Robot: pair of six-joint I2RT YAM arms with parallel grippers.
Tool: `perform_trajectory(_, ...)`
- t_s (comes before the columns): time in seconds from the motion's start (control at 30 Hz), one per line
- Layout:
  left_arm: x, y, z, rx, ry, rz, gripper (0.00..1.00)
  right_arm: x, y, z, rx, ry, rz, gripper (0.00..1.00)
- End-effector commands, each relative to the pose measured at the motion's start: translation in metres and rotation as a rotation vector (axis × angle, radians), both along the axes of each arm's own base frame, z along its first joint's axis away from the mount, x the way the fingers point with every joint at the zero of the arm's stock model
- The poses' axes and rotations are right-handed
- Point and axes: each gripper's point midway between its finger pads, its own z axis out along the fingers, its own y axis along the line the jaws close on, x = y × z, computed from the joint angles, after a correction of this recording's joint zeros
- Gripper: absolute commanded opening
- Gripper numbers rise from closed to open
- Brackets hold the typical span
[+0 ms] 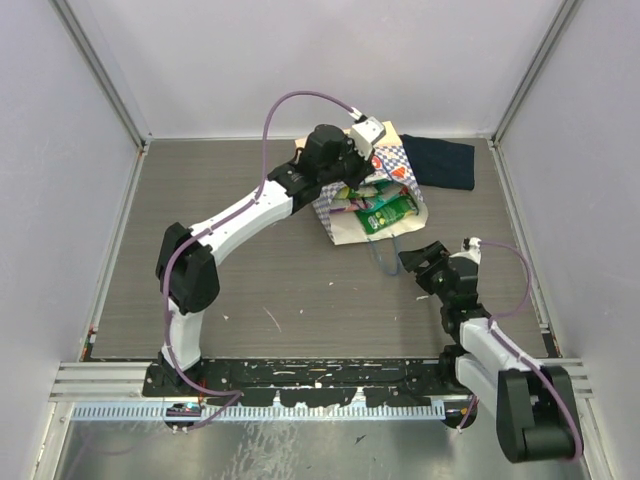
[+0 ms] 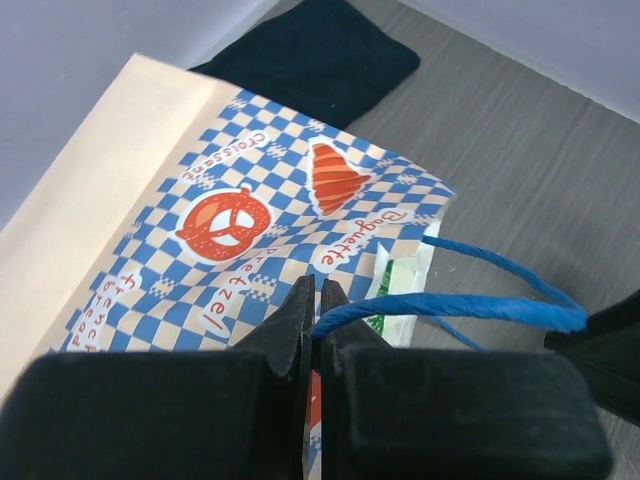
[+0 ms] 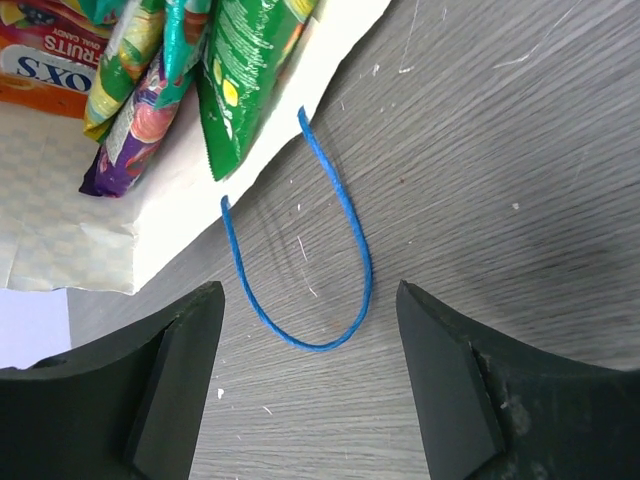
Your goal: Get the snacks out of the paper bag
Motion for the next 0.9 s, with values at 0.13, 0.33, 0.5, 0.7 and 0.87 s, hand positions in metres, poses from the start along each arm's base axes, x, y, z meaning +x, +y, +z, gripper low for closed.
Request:
perform_trajectory(0.13, 0.042, 0.029, 0.021, -0.099, -0.003, 0.205, 0.0, 0.036, 0.026, 0.03, 0.104, -0.114, 0.059, 0.73)
perform_trajectory(0.33, 0.046, 0.03, -0.032, -0.123, 0.062, 0.182, 0.0, 0.047, 0.025, 0.018, 0.081, -0.093, 0.045, 0.73)
perform_trajectory(0.5, 0.046, 0.026, -0.055, -0.135, 0.092, 0.179, 0.0, 0.057, 0.024, 0.008, 0.1, -0.077, 0.019, 0.73)
perform_trajectory(0.7, 0.049, 0.022, -0.08, -0.154, 0.116, 0.166, 0.0, 0.07, 0.031, 0.011, 0.186, -0.109, 0.017, 0.71)
perform_trajectory(0.87, 0.052, 0.025, -0.107, -0.156, 0.159, 0.169, 0.0, 0.082, 0.03, 0.023, 0.224, -0.155, -0.008, 0.67)
